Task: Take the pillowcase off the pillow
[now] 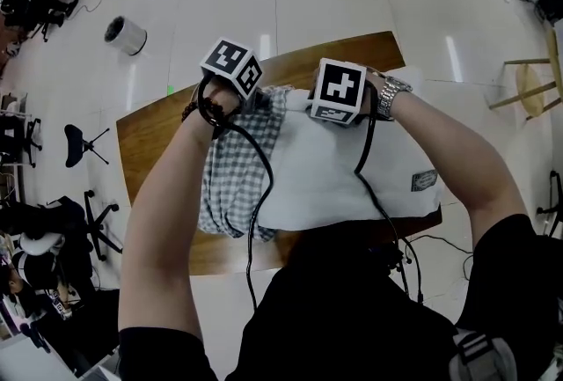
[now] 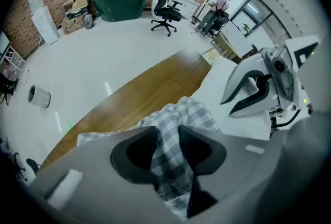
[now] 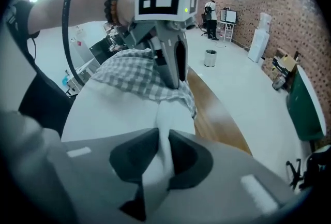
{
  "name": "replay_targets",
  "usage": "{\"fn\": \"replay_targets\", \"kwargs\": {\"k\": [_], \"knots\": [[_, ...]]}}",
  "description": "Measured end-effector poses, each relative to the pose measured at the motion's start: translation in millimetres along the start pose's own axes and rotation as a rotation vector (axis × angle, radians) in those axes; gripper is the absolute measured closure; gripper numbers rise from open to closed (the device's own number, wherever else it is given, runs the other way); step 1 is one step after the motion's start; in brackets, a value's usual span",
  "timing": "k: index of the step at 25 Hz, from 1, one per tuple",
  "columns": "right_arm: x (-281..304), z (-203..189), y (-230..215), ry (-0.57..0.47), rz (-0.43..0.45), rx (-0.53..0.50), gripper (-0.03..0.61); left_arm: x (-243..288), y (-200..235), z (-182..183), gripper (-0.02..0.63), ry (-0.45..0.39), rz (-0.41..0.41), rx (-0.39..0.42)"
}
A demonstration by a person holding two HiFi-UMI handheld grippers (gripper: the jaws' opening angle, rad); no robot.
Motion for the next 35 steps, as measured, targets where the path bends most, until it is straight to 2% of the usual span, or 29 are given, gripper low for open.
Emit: {"fn": "replay_targets", "kwargs": {"k": [1,3,4,7,13,17,25,30,35], "knots": [[-3.2,-0.4,0.6,-0.001,-0.017,-0.017,0.542,-2.0,3.2,1.5,0.491,-0.002,0.009,-0.014],[-12.2,-1.6,3.3,-0.008,-0.052,-0.057,0.561,-11.3,11.5,4.2,0.582,-0.016,0.048,-0.037],[-18.0,-2.2,6.1,-0.015,-0.06,-0.073,0.563,-17.7,17.6,4.1,0.598,-0.02,0.075,-0.047],[-39.8,-2.4,22.3,-0.045,-0.052,-0.1,0.566,-34.1,36.6,-5.7,0.601,-0.033,0.125,-0.088],[-70.8,-3.2,27.9,-0.099,-0.131,-0.159,0.568,-51.0,63.3,-22.8,0.601,-0.086,0.152,-0.163],[-82.4,-12.4,21.1,-0.106,-0.147,-0.145,0.568,-63.7,74.2,-31.6,0.603,-0.089,0.194,-0.188],[-94.4,-26.2,26.4,-0.082,-0.182,-0.135,0.569,-81.6,87.0,-77.9,0.603,-0.129,0.23,-0.269],[-95.5,-34.0,19.0,-0.054,-0.204,-0.104,0.569,-93.3,103.9,-101.3,0.603,-0.115,0.286,-0.279],[-90.8,-34.8,8.7,-0.037,-0.268,-0.144,0.552,-101.9,103.7,-103.6,0.601,-0.142,0.3,-0.233]]}}
Point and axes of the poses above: the fingertips, and each gripper's own axes: x forward along the fingers, y to its left, z out of its top, the point moved 2 cm from there along -x, backward along the fingers, and after that the axes turned 11 degrees about -z, right-handed, at the moved point
